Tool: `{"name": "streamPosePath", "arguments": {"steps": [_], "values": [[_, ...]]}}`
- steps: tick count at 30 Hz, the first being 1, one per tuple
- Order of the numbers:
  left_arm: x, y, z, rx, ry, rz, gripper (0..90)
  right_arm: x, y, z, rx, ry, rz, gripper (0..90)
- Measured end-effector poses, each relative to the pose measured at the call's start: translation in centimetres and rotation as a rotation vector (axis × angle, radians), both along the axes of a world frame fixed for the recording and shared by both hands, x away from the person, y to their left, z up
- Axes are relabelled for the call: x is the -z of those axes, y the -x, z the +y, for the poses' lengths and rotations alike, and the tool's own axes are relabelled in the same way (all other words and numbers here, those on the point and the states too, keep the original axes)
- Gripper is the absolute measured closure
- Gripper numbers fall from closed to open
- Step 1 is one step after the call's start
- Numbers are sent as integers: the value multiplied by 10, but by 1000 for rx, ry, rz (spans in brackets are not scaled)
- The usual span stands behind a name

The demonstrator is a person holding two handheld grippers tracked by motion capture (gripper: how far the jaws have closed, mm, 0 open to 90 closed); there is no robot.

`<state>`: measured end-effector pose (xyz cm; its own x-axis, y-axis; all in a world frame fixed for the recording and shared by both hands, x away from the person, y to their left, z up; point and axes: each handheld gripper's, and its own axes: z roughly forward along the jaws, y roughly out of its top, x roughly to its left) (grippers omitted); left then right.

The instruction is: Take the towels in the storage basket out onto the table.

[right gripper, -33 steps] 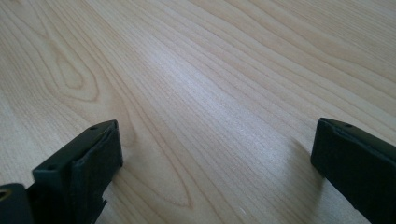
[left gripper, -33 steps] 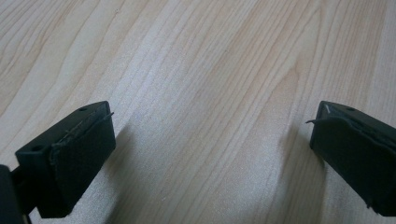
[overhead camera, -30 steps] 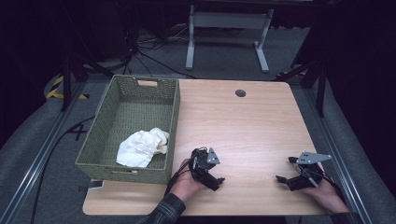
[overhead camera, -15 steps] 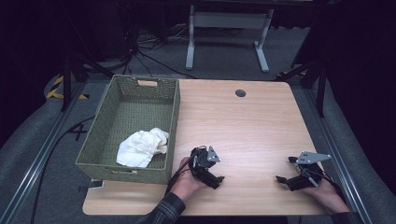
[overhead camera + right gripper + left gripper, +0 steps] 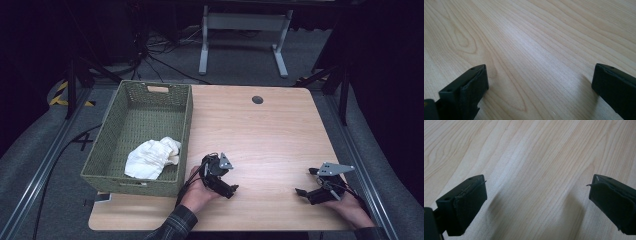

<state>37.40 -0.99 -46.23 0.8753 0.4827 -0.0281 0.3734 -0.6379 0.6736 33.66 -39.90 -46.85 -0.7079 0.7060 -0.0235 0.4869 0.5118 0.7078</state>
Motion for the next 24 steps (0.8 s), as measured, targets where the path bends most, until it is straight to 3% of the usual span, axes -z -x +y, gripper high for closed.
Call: {"name": "streamPosePath", "arguments": {"steps": [15,17,24], "values": [[-12,-2,8,-24,28,-17,25,0,1,0,9,0,-1,10],[-13,-4,9,-27,48,-15,26,0,1,0,10,0,0,10],[-17,-4,8,-15,35,-17,28,0,1,0,10,0,0,10]]}}
